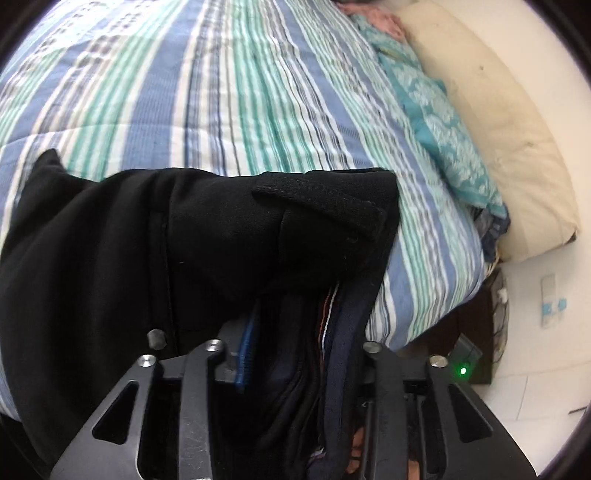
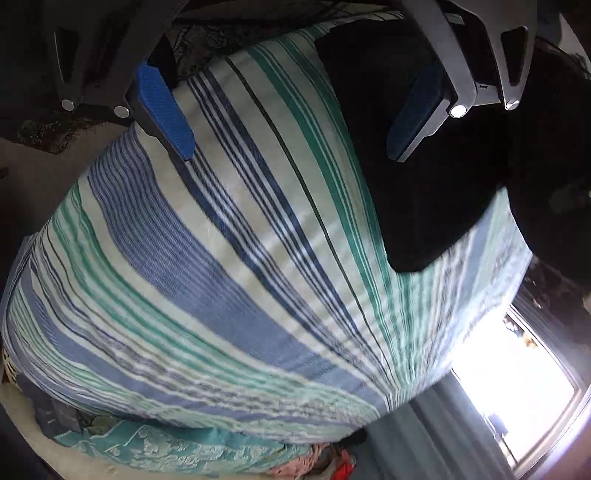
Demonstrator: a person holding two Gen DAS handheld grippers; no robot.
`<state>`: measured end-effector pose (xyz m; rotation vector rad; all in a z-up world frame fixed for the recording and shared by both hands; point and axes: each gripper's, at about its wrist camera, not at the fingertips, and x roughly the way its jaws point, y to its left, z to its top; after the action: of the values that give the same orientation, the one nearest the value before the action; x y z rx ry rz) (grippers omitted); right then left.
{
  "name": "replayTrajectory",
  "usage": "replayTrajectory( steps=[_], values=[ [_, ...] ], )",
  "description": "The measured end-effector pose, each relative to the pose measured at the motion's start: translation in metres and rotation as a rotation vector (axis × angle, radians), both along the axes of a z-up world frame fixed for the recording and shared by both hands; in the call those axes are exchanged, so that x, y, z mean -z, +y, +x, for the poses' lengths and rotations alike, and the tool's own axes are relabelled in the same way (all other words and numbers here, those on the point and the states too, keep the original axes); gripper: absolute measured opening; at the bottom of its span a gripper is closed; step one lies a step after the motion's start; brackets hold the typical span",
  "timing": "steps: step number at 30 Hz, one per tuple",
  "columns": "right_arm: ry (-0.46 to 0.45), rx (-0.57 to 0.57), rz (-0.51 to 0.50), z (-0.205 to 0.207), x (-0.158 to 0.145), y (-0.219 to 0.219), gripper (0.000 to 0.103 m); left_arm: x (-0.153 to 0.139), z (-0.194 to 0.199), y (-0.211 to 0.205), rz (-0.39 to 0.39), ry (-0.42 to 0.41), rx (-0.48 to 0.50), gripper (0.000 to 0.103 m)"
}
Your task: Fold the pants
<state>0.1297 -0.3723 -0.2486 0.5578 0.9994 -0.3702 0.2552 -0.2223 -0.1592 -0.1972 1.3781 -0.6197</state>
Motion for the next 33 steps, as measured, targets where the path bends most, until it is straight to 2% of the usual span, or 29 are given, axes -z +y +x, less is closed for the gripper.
replayTrajectory(
  steps=[2,4,7,8,10,13,15,18,19,21,23,24,27,29,32,33],
  values=[
    [0.012,-0.008,0.028,0.002,0.008,0.002,0.103,0.017,0.001,-0.030,-0.024,0.083,0.120,0.074],
    [0.015,-0.008,0.014,0.002,0.007,0.002,0.103,0.017,0.000,-0.036,-0.039,0.079,0.135,0.075],
    [0.002,0.032,0.051,-0.007,0.008,-0.008,0.103,0.001,0.006,-0.008,-0.170,0.098,0.087,0.075],
    [-0.001,0.061,0.042,-0.012,0.006,-0.012,0.103,-0.007,0.010,0.008,-0.205,0.090,0.059,0.075],
    [-0.036,0.137,0.008,-0.026,-0.003,-0.022,0.103,-0.026,0.012,0.046,-0.223,0.027,-0.004,0.075],
    [-0.211,0.205,0.037,-0.043,-0.028,-0.040,0.103,-0.045,0.005,0.110,-0.191,-0.094,-0.102,0.077],
    [-0.360,0.111,0.158,-0.042,-0.042,-0.039,0.103,-0.047,-0.001,0.156,-0.152,-0.151,-0.169,0.077],
    [-0.458,-0.212,0.331,-0.022,-0.058,-0.006,0.103,-0.036,-0.012,0.214,-0.096,-0.177,-0.260,0.077],
    [-0.450,-0.330,0.350,-0.014,-0.062,0.010,0.103,-0.029,-0.017,0.230,-0.081,-0.180,-0.285,0.077],
    [-0.371,-0.495,0.315,0.003,-0.062,0.040,0.103,-0.013,-0.024,0.252,-0.043,-0.194,-0.328,0.077],
    [-0.285,-0.586,0.271,0.021,-0.056,0.056,0.099,0.005,-0.032,0.261,0.000,-0.189,-0.363,0.077],
    [-0.266,-0.625,0.265,0.027,-0.053,0.060,0.092,0.012,-0.036,0.268,0.004,-0.178,-0.375,0.077],
    [-0.160,-0.689,0.280,0.048,-0.039,0.059,0.078,0.028,-0.043,0.279,-0.004,-0.159,-0.408,0.077],
    [-0.129,-0.729,0.307,0.056,-0.035,0.055,0.074,0.033,-0.045,0.285,0.000,-0.156,-0.418,0.077],
    [-0.053,-0.729,0.385,0.071,-0.023,0.043,0.067,0.039,-0.046,0.289,0.008,-0.154,-0.426,0.077],
    [-0.022,-0.730,0.383,0.075,-0.021,0.042,0.063,0.041,-0.045,0.291,0.008,-0.148,-0.429,0.077]
  ],
)
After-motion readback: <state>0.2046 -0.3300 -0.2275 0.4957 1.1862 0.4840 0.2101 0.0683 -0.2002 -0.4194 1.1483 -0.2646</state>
